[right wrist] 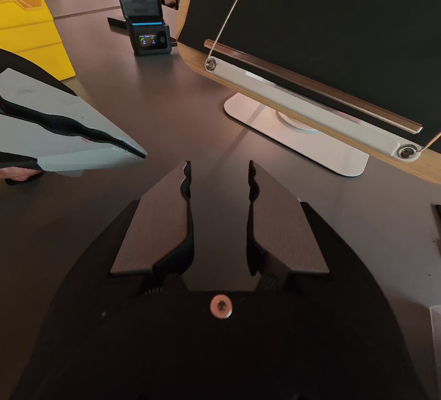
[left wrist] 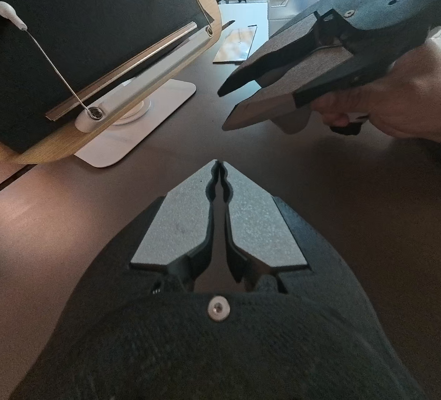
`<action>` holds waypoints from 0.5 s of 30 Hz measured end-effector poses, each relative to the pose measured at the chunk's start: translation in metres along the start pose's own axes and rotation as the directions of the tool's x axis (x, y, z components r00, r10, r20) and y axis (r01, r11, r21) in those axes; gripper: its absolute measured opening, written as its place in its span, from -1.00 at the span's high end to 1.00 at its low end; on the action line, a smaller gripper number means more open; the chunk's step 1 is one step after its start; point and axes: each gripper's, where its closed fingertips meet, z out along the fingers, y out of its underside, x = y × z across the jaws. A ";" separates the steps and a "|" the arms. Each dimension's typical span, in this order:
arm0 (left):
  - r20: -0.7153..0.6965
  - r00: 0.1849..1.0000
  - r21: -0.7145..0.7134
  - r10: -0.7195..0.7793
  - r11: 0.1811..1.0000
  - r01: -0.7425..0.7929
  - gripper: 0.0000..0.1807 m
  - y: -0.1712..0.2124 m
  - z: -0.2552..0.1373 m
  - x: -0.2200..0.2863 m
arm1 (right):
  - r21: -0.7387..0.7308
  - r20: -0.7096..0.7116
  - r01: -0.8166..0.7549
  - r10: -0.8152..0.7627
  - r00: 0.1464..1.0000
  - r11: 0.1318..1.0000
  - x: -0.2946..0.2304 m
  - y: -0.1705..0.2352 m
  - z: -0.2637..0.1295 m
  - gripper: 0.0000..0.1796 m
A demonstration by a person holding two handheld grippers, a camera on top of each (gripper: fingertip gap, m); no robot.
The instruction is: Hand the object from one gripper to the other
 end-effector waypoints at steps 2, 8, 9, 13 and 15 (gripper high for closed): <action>-0.001 1.000 -0.003 0.003 1.000 -0.003 1.00 0.000 0.000 0.001 | -0.005 -0.002 0.013 -0.013 1.000 1.000 -0.001 0.001 0.001 0.51; -0.009 1.000 -0.005 0.009 1.000 -0.009 1.00 0.000 0.001 0.002 | -0.009 -0.003 0.014 -0.014 1.000 1.000 -0.001 0.002 0.002 0.52; -0.010 1.000 -0.005 0.010 1.000 -0.010 1.00 0.000 0.001 0.002 | -0.008 -0.003 0.013 -0.013 1.000 1.000 -0.001 0.002 0.002 0.52; -0.011 1.000 -0.004 0.014 1.000 -0.014 1.00 0.000 0.001 0.003 | -0.009 -0.005 0.012 -0.012 1.000 1.000 0.000 0.002 0.002 0.52; -0.013 1.000 -0.004 0.015 1.000 -0.015 1.00 0.000 0.001 0.003 | -0.008 -0.010 0.017 -0.017 1.000 1.000 0.000 0.002 0.002 0.53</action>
